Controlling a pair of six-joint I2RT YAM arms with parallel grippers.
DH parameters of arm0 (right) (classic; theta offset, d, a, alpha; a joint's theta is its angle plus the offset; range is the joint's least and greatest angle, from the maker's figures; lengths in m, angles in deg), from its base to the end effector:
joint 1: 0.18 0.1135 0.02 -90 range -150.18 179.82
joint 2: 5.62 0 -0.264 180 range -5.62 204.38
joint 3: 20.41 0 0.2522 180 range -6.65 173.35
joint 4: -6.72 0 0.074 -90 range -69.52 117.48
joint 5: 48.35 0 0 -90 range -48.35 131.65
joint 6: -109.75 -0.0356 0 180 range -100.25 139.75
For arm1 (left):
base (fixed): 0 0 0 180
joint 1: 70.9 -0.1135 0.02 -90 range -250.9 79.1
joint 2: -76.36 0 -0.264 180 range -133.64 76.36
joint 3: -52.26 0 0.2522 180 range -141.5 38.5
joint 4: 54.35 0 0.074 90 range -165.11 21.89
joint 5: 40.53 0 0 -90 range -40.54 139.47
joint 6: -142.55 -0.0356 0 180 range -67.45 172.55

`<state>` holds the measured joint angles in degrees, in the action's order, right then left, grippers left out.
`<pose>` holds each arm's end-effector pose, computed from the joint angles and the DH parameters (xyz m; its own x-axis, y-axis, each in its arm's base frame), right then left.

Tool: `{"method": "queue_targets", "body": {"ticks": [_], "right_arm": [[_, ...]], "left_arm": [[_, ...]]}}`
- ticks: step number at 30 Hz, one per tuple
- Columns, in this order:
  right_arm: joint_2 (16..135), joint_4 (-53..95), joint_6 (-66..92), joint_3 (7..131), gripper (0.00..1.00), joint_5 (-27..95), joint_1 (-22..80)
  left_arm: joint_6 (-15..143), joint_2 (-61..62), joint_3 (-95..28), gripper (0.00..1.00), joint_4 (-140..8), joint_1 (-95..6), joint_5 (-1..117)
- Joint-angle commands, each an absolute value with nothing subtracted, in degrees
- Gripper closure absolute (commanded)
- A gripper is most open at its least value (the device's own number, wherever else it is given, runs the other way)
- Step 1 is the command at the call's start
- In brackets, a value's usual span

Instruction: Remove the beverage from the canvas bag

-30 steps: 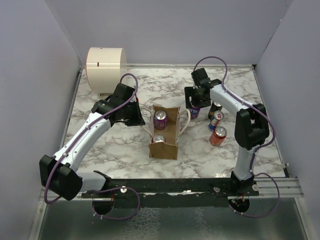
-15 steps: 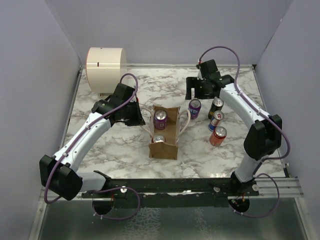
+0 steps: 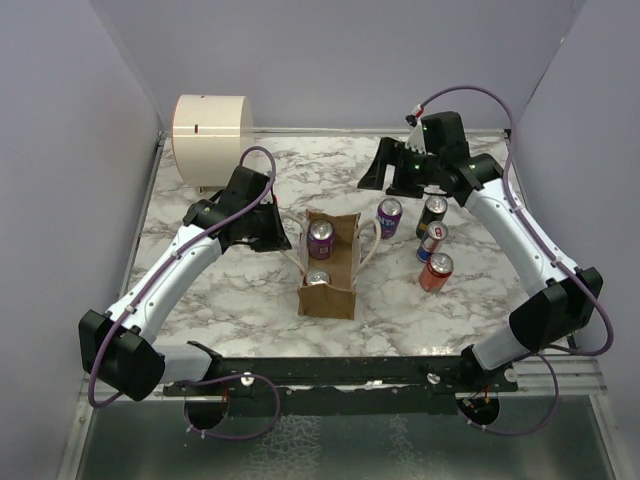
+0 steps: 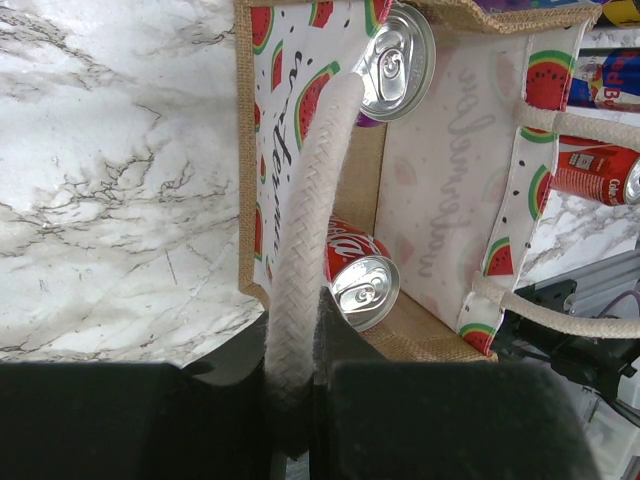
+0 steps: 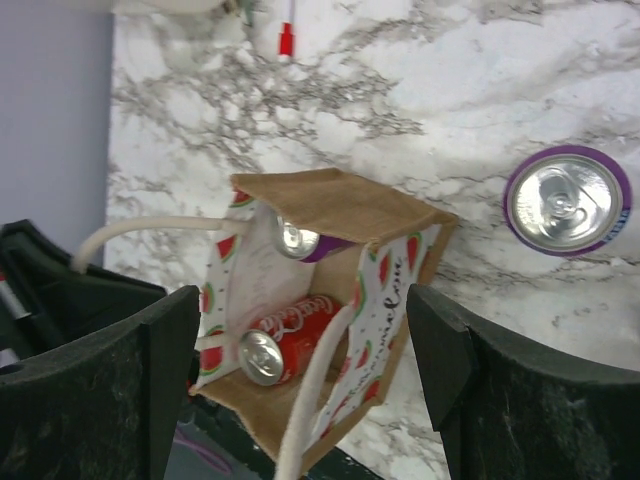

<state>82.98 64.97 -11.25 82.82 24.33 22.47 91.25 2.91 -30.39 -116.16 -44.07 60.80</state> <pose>0.3058 0.1391 0.3666 -0.8375 0.1833 -0.5148 -0.1577 0.8209 0.5489 0.2288 -0.1235 0.3204 -0.8966 -0.2335 -0.3763 -0.0148 0.8650 -0.5015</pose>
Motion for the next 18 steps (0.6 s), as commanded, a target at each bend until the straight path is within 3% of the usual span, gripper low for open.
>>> {"method": "queue_targets", "body": {"ticks": [1,10,18], "right_arm": [[79.9,61.7,-16.4,85.8,0.16,18.6,24.6],[80.2,59.4,-19.5,84.2,0.13,25.1,38.3],[87.0,62.7,-14.6,96.6,0.13,31.9,45.0]], "left_arm": [[91.6,2.6,-30.0,1.00,-115.0,-44.3,61.8],[91.6,2.6,-29.8,1.00,-114.9,-44.2,61.8],[91.2,3.3,-29.4,1.00,-115.0,-44.3,61.4]]}}
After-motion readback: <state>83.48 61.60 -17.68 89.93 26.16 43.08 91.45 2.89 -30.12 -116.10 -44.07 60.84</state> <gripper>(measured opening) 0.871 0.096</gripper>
